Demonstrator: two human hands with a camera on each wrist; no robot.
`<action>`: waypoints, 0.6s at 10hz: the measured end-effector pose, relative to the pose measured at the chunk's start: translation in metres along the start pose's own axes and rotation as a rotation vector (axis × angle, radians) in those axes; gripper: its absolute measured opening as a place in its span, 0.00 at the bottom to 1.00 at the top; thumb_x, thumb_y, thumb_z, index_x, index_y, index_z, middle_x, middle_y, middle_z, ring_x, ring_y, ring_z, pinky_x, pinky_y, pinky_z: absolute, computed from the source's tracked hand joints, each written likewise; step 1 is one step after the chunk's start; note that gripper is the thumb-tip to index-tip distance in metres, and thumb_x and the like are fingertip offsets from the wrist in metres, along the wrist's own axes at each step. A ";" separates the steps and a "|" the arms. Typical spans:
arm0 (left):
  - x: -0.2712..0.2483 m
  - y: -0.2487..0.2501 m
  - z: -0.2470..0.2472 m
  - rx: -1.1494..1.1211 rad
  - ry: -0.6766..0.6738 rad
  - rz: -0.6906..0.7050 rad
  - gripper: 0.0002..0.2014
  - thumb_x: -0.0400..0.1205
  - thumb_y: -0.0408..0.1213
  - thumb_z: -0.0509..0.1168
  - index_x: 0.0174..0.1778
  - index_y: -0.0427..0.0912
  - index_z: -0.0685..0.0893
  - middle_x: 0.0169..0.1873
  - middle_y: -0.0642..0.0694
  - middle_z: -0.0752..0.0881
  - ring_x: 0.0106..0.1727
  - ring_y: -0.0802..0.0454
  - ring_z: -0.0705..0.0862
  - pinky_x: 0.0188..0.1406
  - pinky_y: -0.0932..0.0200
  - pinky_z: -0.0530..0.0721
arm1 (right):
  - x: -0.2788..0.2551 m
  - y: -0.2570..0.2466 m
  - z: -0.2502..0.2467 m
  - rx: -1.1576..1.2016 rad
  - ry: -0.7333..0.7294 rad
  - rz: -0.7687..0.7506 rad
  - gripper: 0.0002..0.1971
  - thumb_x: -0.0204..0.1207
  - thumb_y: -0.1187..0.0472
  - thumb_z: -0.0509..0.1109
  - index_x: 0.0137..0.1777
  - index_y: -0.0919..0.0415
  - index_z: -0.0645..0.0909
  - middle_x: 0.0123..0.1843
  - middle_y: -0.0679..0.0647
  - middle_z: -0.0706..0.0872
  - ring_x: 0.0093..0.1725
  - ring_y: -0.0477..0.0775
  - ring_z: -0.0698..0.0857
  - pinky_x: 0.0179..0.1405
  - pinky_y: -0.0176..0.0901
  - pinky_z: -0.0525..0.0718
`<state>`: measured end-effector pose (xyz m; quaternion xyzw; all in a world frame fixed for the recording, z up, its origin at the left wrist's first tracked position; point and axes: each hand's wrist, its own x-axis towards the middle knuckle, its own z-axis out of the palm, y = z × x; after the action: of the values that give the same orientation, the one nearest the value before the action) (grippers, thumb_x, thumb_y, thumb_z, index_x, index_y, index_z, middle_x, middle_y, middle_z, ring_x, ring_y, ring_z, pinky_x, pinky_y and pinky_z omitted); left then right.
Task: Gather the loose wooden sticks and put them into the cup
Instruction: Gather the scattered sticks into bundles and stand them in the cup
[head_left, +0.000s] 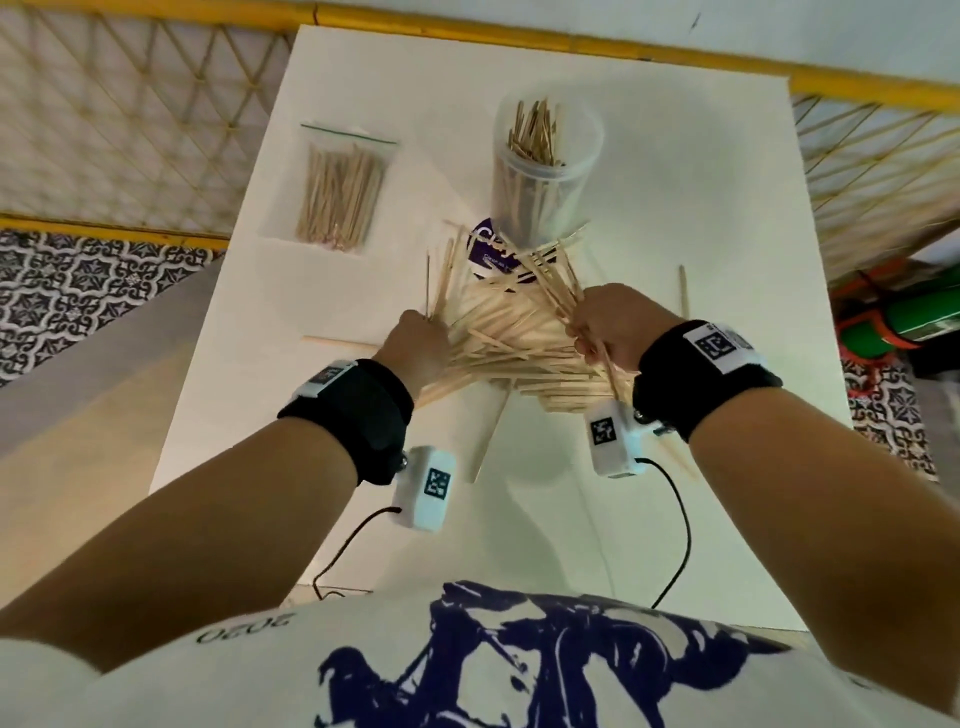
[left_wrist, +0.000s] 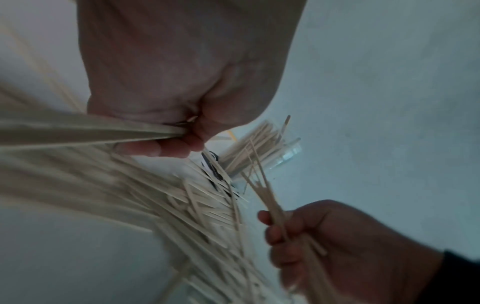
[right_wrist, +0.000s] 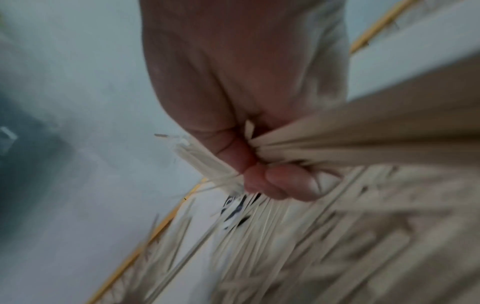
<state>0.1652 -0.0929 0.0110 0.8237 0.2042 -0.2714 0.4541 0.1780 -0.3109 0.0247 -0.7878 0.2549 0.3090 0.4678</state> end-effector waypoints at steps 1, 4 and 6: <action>-0.001 0.002 0.012 -0.266 -0.133 -0.068 0.13 0.86 0.35 0.54 0.35 0.43 0.72 0.31 0.48 0.74 0.27 0.57 0.73 0.22 0.65 0.73 | -0.003 -0.001 0.027 0.397 -0.025 0.078 0.10 0.80 0.69 0.54 0.43 0.62 0.75 0.29 0.53 0.75 0.23 0.50 0.70 0.24 0.39 0.67; -0.020 0.021 0.051 -0.080 -0.306 0.072 0.16 0.87 0.31 0.49 0.36 0.50 0.72 0.34 0.47 0.75 0.31 0.56 0.73 0.19 0.70 0.76 | -0.001 -0.011 0.084 0.526 -0.009 0.054 0.17 0.70 0.53 0.78 0.47 0.69 0.85 0.41 0.61 0.88 0.41 0.61 0.87 0.41 0.55 0.88; -0.019 0.019 0.024 0.151 -0.408 0.113 0.20 0.70 0.50 0.62 0.44 0.36 0.86 0.39 0.42 0.86 0.42 0.46 0.79 0.39 0.56 0.77 | -0.007 -0.006 0.072 0.289 0.101 0.005 0.11 0.83 0.59 0.64 0.41 0.64 0.75 0.31 0.57 0.79 0.27 0.55 0.79 0.22 0.41 0.79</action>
<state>0.1551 -0.1251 0.0247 0.7934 0.0408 -0.4213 0.4374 0.1597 -0.2437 0.0063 -0.7263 0.3218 0.2301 0.5622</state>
